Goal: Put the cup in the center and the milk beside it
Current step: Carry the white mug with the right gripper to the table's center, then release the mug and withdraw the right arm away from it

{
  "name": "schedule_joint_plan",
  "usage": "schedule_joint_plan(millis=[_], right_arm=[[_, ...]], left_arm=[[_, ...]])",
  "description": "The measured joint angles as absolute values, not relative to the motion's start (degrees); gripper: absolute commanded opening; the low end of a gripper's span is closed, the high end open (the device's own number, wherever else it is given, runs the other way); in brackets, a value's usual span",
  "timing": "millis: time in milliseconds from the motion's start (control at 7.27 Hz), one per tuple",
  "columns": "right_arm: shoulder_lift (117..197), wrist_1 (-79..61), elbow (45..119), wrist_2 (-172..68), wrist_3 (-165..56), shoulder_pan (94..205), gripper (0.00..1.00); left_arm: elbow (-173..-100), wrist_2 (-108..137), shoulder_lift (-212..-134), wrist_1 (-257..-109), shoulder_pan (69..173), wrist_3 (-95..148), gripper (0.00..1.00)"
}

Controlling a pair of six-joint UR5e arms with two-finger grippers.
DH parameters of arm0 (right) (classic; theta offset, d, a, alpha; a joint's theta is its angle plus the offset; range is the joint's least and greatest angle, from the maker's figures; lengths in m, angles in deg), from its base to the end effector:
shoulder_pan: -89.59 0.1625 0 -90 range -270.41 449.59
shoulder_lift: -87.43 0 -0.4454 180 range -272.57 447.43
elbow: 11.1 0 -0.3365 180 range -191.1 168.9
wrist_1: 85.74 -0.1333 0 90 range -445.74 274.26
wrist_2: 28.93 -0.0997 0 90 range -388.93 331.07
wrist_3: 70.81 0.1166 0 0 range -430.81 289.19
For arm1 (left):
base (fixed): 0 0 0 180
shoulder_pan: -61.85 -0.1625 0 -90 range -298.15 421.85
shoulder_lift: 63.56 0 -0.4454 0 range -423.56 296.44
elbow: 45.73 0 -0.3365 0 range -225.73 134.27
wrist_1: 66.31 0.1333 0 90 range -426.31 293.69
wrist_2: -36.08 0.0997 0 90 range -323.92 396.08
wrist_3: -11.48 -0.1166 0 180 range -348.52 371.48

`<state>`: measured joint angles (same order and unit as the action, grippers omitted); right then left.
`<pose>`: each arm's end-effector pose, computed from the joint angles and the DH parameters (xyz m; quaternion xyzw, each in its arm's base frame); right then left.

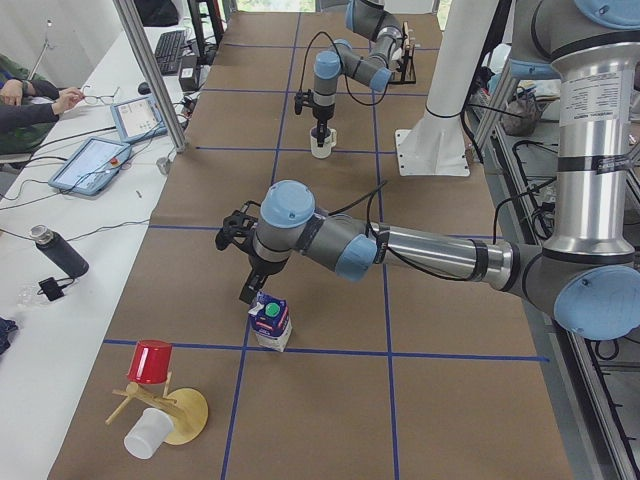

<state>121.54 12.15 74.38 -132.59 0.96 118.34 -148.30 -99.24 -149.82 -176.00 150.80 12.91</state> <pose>-0.5884 -0.4434 0.1630 0.0453 -0.3813 0.0407 0.9224 -0.0425 -0.4311 0.5797 0.2192 0.3782 0.0919 0.8947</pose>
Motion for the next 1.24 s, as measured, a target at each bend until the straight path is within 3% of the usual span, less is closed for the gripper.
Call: schedule_joint_plan(millis=[412,1238], right_arm=[[125.43,12.3,77.63,-145.75,-11.6,134.26,1.0],[158.22,11.77,89.17,-157.83,-57.53,161.17,1.0]], left_arm=[[-148.21,-99.21,-149.53,-175.96,150.81,12.86,0.99],[-148.51,-99.1,-149.49,-176.08,150.79,12.82,0.99]])
